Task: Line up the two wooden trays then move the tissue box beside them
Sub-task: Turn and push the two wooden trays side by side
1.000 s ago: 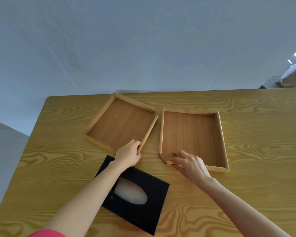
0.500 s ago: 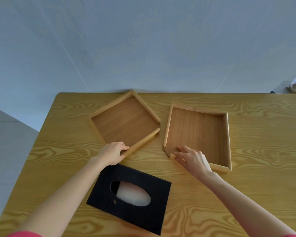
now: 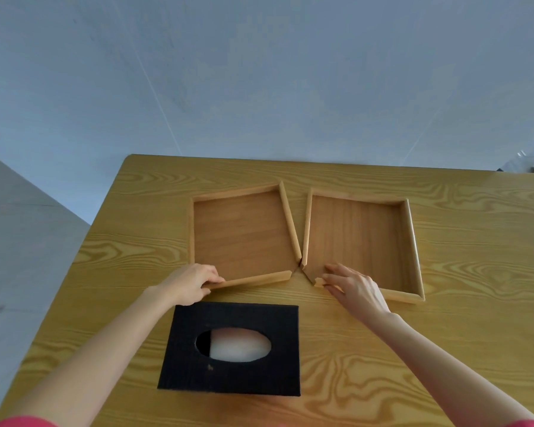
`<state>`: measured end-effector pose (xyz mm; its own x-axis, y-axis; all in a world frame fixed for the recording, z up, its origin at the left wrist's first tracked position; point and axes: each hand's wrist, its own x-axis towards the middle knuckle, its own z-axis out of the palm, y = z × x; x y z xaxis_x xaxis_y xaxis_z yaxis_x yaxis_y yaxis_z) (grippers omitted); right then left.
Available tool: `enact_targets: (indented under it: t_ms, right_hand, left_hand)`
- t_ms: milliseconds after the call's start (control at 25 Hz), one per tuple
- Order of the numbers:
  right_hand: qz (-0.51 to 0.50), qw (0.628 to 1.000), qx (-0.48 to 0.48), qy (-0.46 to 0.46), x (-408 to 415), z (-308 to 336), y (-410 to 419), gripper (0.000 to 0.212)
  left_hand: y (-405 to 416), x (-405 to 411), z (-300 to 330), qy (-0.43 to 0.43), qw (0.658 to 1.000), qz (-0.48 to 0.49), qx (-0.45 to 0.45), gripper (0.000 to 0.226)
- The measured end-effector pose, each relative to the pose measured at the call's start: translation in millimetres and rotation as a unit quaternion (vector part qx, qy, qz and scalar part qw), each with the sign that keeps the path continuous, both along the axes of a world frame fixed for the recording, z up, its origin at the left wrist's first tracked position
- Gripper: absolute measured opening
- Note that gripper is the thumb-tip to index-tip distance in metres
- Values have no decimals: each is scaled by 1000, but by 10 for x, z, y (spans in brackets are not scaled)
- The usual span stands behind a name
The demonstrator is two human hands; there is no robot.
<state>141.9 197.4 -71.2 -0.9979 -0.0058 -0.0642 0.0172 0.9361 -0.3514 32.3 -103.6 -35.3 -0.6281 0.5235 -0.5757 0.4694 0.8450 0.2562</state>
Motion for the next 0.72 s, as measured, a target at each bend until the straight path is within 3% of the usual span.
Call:
enact_targets:
  t_ms: [600, 720]
  right_hand:
    - [65, 998, 9, -20, -24, 2, 134, 29]
    - [64, 997, 3, -34, 3, 7, 121, 37]
  left_hand:
    - [-63, -229, 9, 63, 998, 21, -4, 39]
    - [120, -111, -14, 49, 998, 19, 38, 42]
